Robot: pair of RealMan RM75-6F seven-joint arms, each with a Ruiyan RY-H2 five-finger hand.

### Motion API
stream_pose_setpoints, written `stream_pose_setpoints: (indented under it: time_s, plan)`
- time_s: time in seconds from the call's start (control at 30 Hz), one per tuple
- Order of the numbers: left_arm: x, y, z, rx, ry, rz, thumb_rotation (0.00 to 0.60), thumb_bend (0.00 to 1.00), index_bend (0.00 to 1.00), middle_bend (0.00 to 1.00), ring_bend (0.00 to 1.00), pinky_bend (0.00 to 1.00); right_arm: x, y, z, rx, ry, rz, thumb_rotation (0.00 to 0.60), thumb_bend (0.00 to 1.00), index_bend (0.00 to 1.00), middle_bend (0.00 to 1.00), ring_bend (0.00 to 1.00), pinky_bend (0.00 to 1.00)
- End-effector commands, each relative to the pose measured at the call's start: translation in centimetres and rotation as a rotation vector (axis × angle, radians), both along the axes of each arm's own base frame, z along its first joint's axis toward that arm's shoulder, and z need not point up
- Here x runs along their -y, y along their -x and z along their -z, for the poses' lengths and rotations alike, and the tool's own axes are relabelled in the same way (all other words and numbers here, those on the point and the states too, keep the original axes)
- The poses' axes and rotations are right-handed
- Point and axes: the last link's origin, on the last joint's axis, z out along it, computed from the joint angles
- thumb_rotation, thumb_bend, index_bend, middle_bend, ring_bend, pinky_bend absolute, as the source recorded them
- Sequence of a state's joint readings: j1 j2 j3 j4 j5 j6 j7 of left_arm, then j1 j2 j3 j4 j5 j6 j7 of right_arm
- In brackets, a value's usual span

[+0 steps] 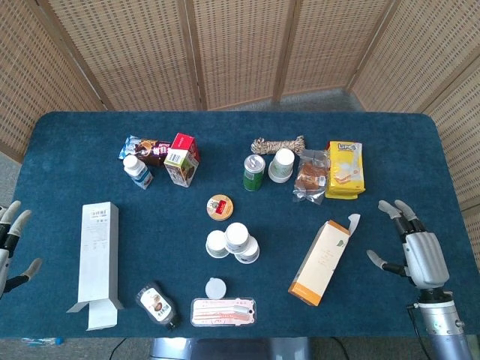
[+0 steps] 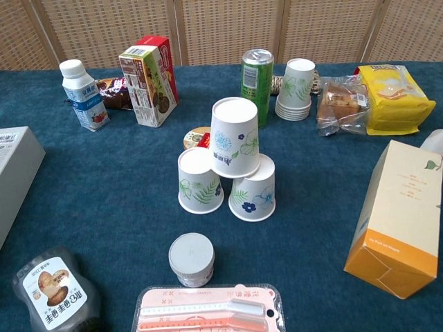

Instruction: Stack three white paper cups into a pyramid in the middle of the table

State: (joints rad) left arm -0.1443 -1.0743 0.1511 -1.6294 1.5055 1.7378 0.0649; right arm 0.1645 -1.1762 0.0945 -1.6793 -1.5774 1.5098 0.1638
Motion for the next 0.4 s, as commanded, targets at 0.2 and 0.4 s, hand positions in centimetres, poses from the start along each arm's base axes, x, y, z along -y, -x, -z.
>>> stream_pose_setpoints:
  time_s: [0.2,0.4]
  plan:
    - [0.4,1.6,-0.9,0.074,-0.012,-0.033,0.600,0.30,0.00,0.00,0.00,0.00,-0.1,-0.4,0.4,-0.010,-0.015,0.004,0.600,0.24,0.10,0.22,0.08,0.25]
    - [-0.1,1.8,-1.5,0.112,-0.015,-0.032,0.600,0.30,0.00,0.00,0.00,0.00,-0.2,-0.7,0.6,-0.017,-0.018,0.000,0.600,0.24,0.10,0.22,0.08,0.25]
